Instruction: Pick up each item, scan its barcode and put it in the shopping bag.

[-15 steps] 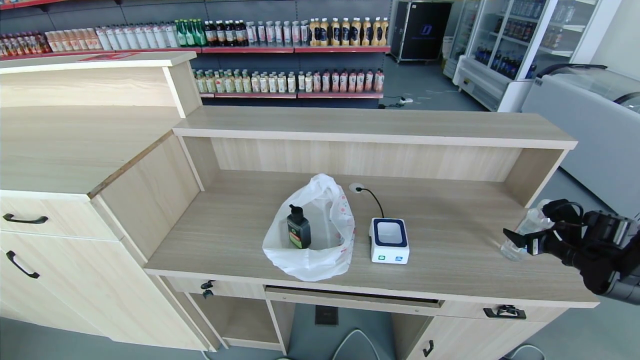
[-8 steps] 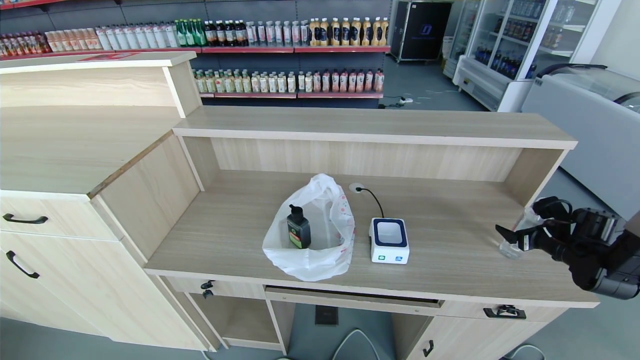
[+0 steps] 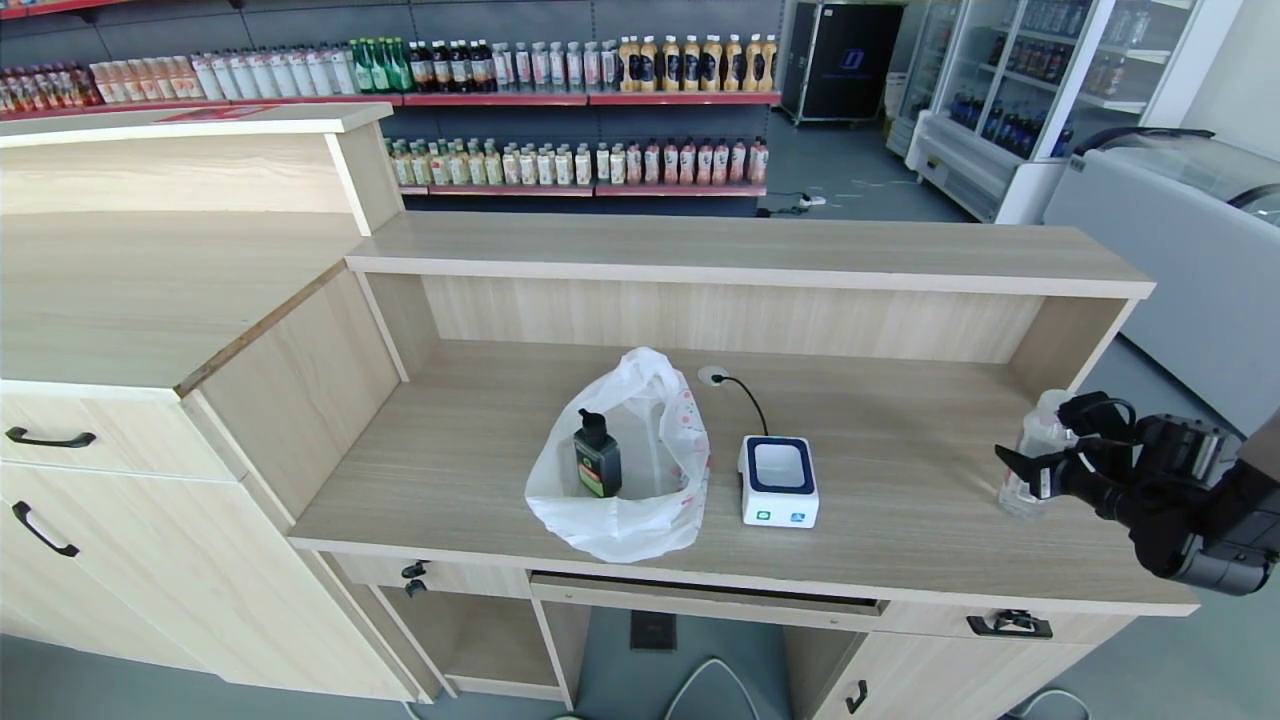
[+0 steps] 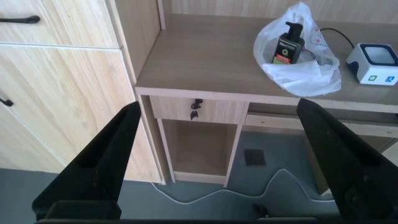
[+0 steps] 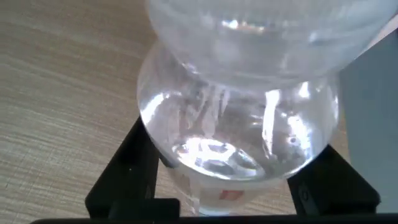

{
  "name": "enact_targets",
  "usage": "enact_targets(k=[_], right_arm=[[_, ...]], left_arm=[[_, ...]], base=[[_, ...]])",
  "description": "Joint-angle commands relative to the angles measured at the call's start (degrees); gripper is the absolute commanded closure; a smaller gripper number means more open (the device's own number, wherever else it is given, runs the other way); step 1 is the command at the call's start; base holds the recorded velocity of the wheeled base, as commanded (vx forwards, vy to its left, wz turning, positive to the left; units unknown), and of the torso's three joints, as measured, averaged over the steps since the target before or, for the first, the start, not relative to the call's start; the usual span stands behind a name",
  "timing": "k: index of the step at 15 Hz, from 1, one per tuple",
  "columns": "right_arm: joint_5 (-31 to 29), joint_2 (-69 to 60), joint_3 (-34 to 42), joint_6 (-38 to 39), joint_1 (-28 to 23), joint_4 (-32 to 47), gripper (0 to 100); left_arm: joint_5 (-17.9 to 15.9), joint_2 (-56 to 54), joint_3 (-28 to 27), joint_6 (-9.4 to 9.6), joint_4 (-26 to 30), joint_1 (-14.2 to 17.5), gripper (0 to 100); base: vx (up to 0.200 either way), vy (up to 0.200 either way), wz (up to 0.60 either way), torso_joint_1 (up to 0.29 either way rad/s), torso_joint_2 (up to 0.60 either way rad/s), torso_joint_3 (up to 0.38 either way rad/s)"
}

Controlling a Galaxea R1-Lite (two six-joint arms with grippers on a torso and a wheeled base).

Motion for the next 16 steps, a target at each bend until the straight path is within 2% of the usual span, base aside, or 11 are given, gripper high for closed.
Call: enact_targets(k=[1, 9, 11, 13, 16], right_arm=[[0.01, 0.15, -0.30, -0.03, 0.00, -0.04, 100], [-1.57, -0.38, -0.12, 0.06, 0.00, 0.31, 100], [-4.91, -2.31, 0.06, 4.54, 0.44, 2.42, 100], [-4.91, -3.90, 0.23, 7.88, 0.61, 2.69, 100], [-4.64, -12.51, 4.19, 15.71, 1.76, 7.34, 100]], left_arm=[[0.01, 0.00, 0.00, -0.02, 0.00, 0.01, 0], [0.01, 0.09, 0.00, -0.02, 0.00, 0.01, 0], [0.09, 0.09, 0.00, -0.02, 0.00, 0.01, 0], [0.01, 0.09, 0.00, -0.02, 0.00, 0.01, 0], [0.01, 0.09, 0.00, -0.02, 0.00, 0.01, 0]], base=[[0.000, 0.000, 0.00, 0.000, 0.00, 0.000], [0.000, 0.000, 0.00, 0.000, 0.00, 0.000], [0.000, 0.000, 0.00, 0.000, 0.00, 0.000], [0.000, 0.000, 0.00, 0.000, 0.00, 0.000], [0.000, 0.000, 0.00, 0.000, 0.00, 0.000]])
